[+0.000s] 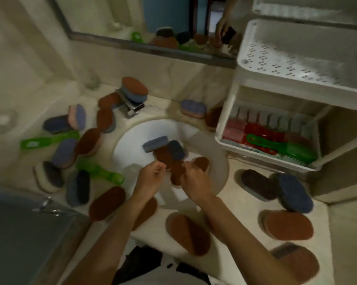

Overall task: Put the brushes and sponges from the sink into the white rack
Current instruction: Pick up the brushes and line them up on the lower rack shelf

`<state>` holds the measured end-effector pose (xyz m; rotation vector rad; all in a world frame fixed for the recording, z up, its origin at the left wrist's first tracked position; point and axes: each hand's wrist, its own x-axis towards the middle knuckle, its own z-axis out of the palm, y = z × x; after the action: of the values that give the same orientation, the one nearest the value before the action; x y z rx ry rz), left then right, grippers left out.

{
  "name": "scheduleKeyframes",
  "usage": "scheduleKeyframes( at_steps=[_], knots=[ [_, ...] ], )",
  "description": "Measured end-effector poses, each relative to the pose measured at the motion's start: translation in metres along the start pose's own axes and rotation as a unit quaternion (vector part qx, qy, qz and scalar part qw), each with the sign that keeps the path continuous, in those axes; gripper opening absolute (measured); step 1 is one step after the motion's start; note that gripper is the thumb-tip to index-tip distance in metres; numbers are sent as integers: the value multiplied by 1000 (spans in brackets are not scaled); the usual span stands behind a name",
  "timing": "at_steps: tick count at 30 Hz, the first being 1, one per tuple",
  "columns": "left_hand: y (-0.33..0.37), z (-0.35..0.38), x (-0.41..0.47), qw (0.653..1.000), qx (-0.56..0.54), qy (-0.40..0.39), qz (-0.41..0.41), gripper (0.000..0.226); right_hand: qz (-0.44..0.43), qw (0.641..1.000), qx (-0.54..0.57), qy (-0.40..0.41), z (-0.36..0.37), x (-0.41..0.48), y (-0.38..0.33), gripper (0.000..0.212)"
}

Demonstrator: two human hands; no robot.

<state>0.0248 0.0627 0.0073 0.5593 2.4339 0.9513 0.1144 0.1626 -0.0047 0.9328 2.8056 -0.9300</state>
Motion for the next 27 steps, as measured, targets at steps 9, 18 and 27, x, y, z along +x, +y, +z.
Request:
scheduleKeyframes(
  at_steps=[9, 18, 27],
  knots=[
    [-105, -107, 32, 998, 23, 32, -41, 23, -70, 989, -59, -120, 86, 46, -121, 33],
    [-193, -202, 83, 997, 4, 58, -52, 23, -7, 980, -112, -162, 158, 93, -203, 48],
    [-228, -264, 160, 991, 104, 85, -3, 27, 86, 978, -153, -111, 160, 110, -211, 38]
  ],
)
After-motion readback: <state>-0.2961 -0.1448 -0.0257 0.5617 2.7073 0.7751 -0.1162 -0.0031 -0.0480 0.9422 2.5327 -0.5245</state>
